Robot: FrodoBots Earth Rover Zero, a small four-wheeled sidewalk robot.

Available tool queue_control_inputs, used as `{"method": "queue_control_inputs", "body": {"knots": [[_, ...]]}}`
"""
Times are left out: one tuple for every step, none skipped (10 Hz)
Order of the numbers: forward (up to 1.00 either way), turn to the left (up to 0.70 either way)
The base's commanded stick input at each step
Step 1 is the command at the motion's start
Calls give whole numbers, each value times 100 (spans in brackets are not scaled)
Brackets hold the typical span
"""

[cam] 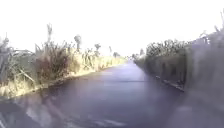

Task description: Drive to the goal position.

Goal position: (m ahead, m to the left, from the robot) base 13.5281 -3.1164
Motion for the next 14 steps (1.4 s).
{"method": "queue_control_inputs", "body": {"knots": [[98, -36], [98, -38], [98, -38], [98, -38], [97, -38], [97, -11], [97, 0], [97, 0], [98, 0], [98, 0], [98, 0], [98, 0], [98, 0], [97, 0]]}}
